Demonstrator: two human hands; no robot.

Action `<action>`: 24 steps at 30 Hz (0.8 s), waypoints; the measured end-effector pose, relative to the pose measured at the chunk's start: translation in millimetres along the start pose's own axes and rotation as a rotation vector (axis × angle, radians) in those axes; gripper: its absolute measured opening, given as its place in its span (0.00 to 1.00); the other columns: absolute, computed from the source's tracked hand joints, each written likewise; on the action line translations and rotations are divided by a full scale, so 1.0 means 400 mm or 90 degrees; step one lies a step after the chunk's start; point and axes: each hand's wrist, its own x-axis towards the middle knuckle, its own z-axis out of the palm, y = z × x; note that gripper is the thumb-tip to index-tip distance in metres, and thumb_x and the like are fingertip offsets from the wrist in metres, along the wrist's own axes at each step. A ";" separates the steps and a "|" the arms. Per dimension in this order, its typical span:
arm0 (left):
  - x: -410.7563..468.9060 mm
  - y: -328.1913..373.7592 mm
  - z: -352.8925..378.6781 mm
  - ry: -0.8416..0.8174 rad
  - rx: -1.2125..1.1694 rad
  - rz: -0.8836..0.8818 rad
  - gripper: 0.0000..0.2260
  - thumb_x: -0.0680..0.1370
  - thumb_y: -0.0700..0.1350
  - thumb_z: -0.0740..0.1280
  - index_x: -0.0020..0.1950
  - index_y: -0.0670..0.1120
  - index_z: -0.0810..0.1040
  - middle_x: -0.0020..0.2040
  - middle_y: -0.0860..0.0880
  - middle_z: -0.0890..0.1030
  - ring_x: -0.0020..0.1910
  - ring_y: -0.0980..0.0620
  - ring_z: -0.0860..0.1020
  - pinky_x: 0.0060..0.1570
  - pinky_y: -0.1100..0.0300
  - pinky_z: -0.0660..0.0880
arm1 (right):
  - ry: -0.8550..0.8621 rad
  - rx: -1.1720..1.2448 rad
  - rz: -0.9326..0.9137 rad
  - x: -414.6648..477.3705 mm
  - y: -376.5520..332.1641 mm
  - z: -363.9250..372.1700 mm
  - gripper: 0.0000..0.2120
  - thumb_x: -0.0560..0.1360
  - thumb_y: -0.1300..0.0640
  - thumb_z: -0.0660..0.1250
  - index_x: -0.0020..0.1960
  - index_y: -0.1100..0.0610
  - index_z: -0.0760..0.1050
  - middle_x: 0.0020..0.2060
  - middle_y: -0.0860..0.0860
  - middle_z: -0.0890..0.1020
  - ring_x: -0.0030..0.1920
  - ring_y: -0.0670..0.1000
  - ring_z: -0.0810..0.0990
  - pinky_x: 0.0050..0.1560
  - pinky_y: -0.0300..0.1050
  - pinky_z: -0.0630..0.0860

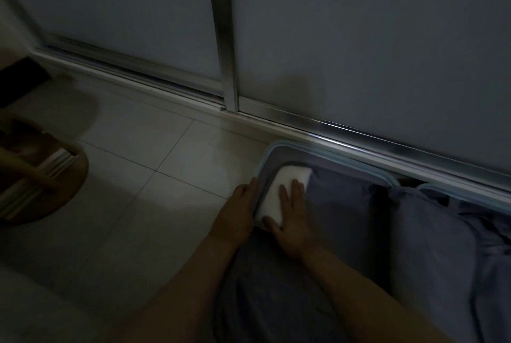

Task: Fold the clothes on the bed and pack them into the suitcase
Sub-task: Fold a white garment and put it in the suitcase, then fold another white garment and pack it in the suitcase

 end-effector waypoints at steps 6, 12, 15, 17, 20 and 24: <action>0.006 0.020 -0.021 -0.035 -0.055 -0.053 0.30 0.80 0.39 0.61 0.79 0.47 0.51 0.68 0.41 0.67 0.64 0.42 0.71 0.60 0.57 0.69 | -0.147 -0.074 0.021 0.075 -0.034 -0.060 0.42 0.78 0.35 0.55 0.79 0.56 0.39 0.77 0.57 0.35 0.77 0.55 0.34 0.77 0.54 0.42; 0.004 0.063 -0.114 -0.104 -0.027 -0.118 0.26 0.82 0.54 0.57 0.78 0.51 0.56 0.71 0.44 0.66 0.70 0.44 0.67 0.69 0.53 0.65 | -0.084 -0.081 0.036 0.039 -0.088 -0.159 0.32 0.79 0.37 0.53 0.76 0.55 0.60 0.74 0.57 0.63 0.72 0.57 0.64 0.71 0.52 0.61; -0.025 0.116 -0.203 -0.039 0.027 -0.126 0.25 0.82 0.54 0.57 0.77 0.49 0.59 0.73 0.45 0.64 0.70 0.45 0.66 0.69 0.52 0.65 | 0.003 -0.037 -0.012 0.022 -0.162 -0.231 0.22 0.79 0.41 0.55 0.64 0.52 0.74 0.60 0.55 0.77 0.56 0.56 0.77 0.58 0.50 0.73; -0.061 0.160 -0.283 0.029 0.060 -0.103 0.21 0.82 0.53 0.59 0.73 0.48 0.66 0.68 0.45 0.69 0.65 0.47 0.70 0.64 0.55 0.69 | 0.019 0.006 -0.047 0.013 -0.238 -0.284 0.18 0.79 0.43 0.57 0.58 0.52 0.78 0.55 0.52 0.80 0.52 0.53 0.79 0.51 0.45 0.74; -0.146 0.225 -0.438 0.124 0.091 -0.095 0.17 0.81 0.53 0.60 0.67 0.47 0.72 0.60 0.46 0.74 0.57 0.49 0.74 0.57 0.58 0.71 | 0.027 0.071 -0.119 -0.007 -0.396 -0.373 0.17 0.78 0.43 0.59 0.58 0.51 0.77 0.53 0.50 0.80 0.48 0.48 0.77 0.47 0.42 0.72; -0.326 0.278 -0.692 0.269 0.141 -0.111 0.11 0.80 0.52 0.61 0.58 0.49 0.76 0.53 0.48 0.76 0.50 0.50 0.76 0.48 0.58 0.72 | 0.032 0.154 -0.242 -0.083 -0.682 -0.502 0.16 0.78 0.45 0.60 0.60 0.51 0.77 0.51 0.48 0.81 0.46 0.46 0.77 0.46 0.41 0.72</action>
